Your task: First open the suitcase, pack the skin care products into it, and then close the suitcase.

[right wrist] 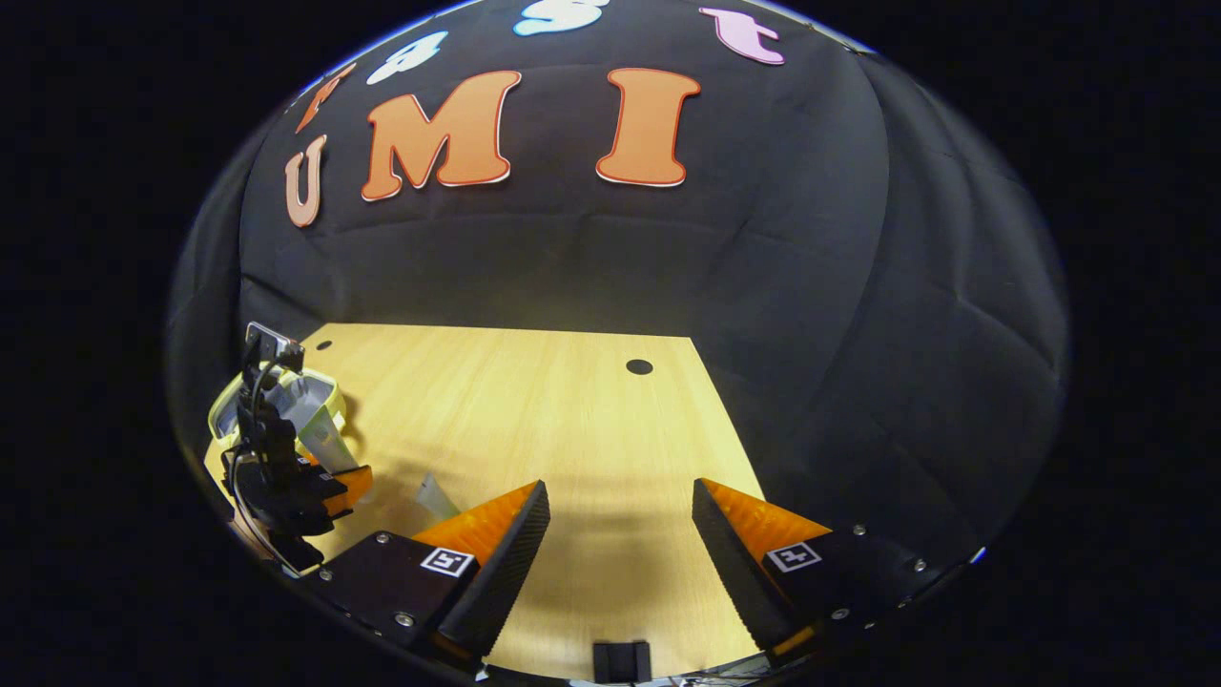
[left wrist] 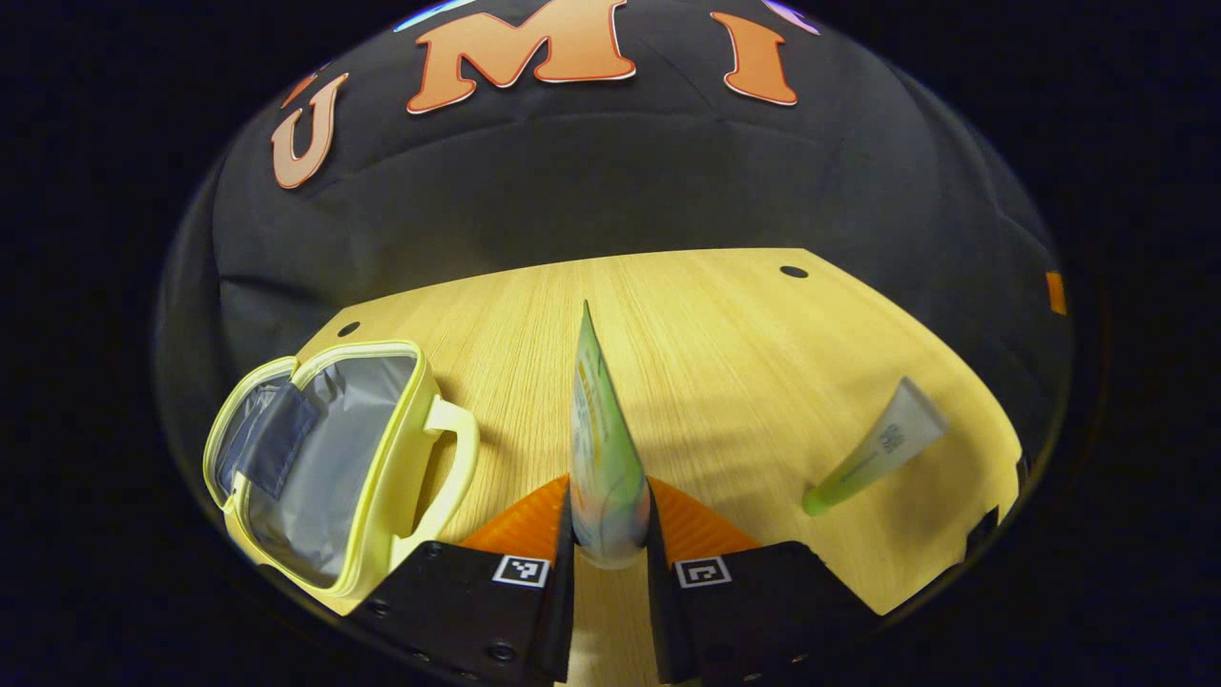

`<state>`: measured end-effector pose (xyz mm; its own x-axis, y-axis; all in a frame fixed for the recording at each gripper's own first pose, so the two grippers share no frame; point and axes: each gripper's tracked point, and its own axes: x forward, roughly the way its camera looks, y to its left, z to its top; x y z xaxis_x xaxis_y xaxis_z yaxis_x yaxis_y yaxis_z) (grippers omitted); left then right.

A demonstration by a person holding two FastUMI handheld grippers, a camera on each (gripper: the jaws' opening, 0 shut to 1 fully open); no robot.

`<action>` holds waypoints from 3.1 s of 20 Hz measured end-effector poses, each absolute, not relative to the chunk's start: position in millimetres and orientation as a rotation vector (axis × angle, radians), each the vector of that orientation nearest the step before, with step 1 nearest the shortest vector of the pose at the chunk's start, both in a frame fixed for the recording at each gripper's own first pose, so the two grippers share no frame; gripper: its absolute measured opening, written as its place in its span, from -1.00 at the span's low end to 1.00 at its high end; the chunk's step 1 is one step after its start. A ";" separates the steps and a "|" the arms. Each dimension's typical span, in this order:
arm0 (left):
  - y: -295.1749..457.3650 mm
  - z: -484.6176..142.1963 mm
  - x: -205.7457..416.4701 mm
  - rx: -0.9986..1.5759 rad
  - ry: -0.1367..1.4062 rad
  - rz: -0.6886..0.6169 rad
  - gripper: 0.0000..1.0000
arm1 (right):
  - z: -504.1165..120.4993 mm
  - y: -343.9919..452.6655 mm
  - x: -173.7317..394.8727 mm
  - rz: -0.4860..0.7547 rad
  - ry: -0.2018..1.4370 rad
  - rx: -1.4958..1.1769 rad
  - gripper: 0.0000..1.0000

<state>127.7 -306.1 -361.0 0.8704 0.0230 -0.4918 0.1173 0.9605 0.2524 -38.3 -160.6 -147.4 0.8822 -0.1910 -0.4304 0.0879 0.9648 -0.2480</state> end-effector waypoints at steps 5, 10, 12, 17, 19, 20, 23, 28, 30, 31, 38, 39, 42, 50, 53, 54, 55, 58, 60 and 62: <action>-317.5 -306.9 101.0 0.250 0.544 -0.126 -0.34 | -149.2 -109.7 -22.8 -0.048 0.417 -0.169 0.92; -303.4 -270.5 78.2 0.238 0.571 -0.129 -0.34 | -177.7 -57.6 -1.4 0.073 0.431 -0.187 0.91; -292.3 -259.0 69.7 0.244 0.574 -0.114 -0.34 | -206.9 -45.1 2.6 0.105 0.495 -0.181 0.92; -259.3 -251.9 54.2 0.273 0.587 -0.059 -0.33 | -284.4 -39.8 0.5 0.109 0.671 -0.132 0.92; -250.1 -256.7 49.4 0.259 0.601 -0.046 -0.34 | -311.1 -38.4 -0.7 0.114 0.723 -0.129 0.80; -246.0 -259.3 49.0 0.253 0.605 -0.040 -0.33 | -321.4 -39.5 0.1 0.111 0.739 -0.139 0.73; -239.2 -265.6 49.5 0.232 0.616 -0.035 -0.34 | -341.3 -43.8 2.0 0.102 0.778 -0.162 0.58; -230.0 -274.3 56.5 0.223 0.625 -0.032 -0.33 | -359.0 -39.9 3.5 0.105 0.820 -0.175 -0.09; -226.4 -275.2 56.8 0.220 0.632 -0.032 -0.34 | -356.8 -38.1 4.0 0.108 0.829 -0.167 -0.43; -224.7 -274.0 56.1 0.222 0.640 -0.032 -0.34 | -357.0 -37.8 1.0 0.107 0.842 -0.172 -0.34; -190.3 -241.0 34.8 0.174 0.781 -0.031 -0.36 | -296.2 12.6 -20.3 0.226 0.886 -0.104 -0.39; -182.9 -234.0 32.5 0.159 0.796 -0.041 -0.30 | -286.6 27.8 -24.9 0.251 0.882 -0.097 -0.39; -153.0 -219.4 34.9 0.179 0.838 -0.097 -0.34 | -273.0 62.8 -28.3 0.263 0.859 -0.081 -0.39; -79.7 -228.5 59.8 0.316 1.082 -0.285 -0.34 | -271.4 147.3 -26.4 0.139 0.831 0.053 -0.39; -76.6 -245.7 76.3 0.311 1.188 -0.314 -0.34 | -276.2 168.9 -32.6 0.081 0.828 0.104 -0.39; -77.5 -254.2 79.5 0.300 1.216 -0.323 -0.33 | -278.1 173.0 -34.5 0.067 0.831 0.110 -0.39; -80.2 -263.8 84.6 0.289 1.244 -0.330 -0.33 | -278.1 175.1 -39.5 0.050 0.830 0.114 -0.39; -72.9 -291.6 104.4 0.292 1.281 -0.326 -0.33 | -278.3 175.7 -48.1 -0.005 0.832 0.118 -0.39; -61.3 -306.8 116.2 0.317 1.290 -0.306 -0.32 | -276.4 176.8 -53.7 -0.031 0.833 0.122 -0.50; -59.1 -313.0 119.1 0.318 1.293 -0.297 -0.33 | -275.9 179.7 -57.9 -0.045 0.836 0.130 -0.39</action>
<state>119.1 -59.1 -313.0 0.2480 -0.0372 -0.9681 0.3889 0.9190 0.0643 -57.9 179.7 -275.9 0.6702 0.0109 -0.7421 0.0914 0.9911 0.0971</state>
